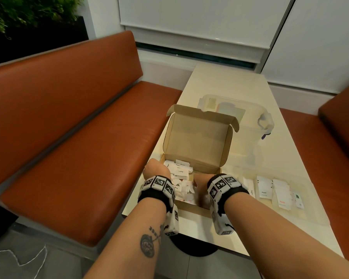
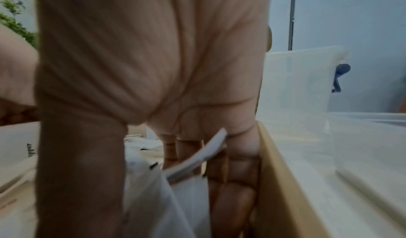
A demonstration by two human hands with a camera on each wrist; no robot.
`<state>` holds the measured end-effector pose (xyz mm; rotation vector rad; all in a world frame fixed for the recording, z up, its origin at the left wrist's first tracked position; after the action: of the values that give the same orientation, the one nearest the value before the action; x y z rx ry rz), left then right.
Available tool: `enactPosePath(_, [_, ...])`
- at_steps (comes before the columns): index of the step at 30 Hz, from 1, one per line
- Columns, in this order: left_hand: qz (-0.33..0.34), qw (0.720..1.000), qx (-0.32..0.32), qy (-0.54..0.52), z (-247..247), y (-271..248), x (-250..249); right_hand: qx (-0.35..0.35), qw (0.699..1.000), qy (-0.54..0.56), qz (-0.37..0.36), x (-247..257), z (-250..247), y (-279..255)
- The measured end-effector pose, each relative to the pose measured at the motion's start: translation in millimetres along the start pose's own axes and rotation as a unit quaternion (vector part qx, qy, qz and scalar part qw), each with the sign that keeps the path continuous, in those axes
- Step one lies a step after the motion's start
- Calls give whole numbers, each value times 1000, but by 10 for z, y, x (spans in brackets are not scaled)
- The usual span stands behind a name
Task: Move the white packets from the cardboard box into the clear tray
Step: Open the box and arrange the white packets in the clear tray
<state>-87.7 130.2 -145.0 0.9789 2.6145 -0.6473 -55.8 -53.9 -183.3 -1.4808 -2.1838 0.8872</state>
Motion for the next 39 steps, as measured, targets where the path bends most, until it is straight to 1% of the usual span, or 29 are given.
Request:
enactPosePath(5, [0, 1000, -1, 3, 4, -5, -5, 20, 1000, 13, -1, 54, -22, -15])
enactPosePath(9, [-3, 1000, 0, 8, 4, -6, -5, 14, 999, 29, -14, 72, -48, 44])
enactPosePath(12, [-1, 1000, 0, 9, 13, -1, -1, 27, 999, 37, -13, 66, -25, 52])
enactPosePath(18, [0, 1000, -9, 1, -4, -2, 5, -1, 993, 115, -14, 47, -189, -149])
enactPosePath(20, [1, 1000, -10, 0, -8, 1, 6, -8, 988, 151, -19, 23, -296, -233])
enactPosePath(22, [3, 1000, -12, 4, -12, -3, 0, -36, 981, 187, -17, -44, -414, -285])
enactPosePath(26, [12, 1000, -13, 11, -29, -16, -15, -89, 958, 273, -9, -166, -581, -406])
enactPosePath(30, [21, 1000, -14, 10, -66, -69, -43, -106, 934, 340, -32, -182, -670, -458])
enactPosePath(32, [38, 998, -40, 23, -100, -131, -116, -108, 926, 360, -45, -170, -680, -460])
enactPosePath(33, [56, 996, -70, 31, -143, -177, -182, -111, 920, 372, -50, -165, -685, -459])
enactPosePath(35, [116, 983, -141, 20, -246, -299, -360, -121, 905, 403, -59, -173, -703, -462])
enactPosePath(36, [153, 975, -161, -5, -280, -361, -454, -128, 897, 418, -64, -184, -724, -471])
enactPosePath(37, [188, 968, -159, -41, -286, -403, -540, -138, 889, 431, -72, -201, -756, -483])
enactPosePath(38, [213, 964, -139, -83, -272, -428, -612, -148, 881, 441, -80, -221, -792, -500])
enactPosePath(39, [228, 961, -104, -121, -234, -440, -679, -157, 875, 449, -88, -242, -828, -518])
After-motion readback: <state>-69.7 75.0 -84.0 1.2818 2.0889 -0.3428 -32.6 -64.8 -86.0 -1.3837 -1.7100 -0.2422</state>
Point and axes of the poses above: each hand's wrist, its own y-axis towards the middle knuckle, its own z-axis out of the palm, x = y × z, the point moved 8 cm from there along y, towards the middle knuckle, and after that the axes turned 10 degrees about y, right-handed, at the moved point
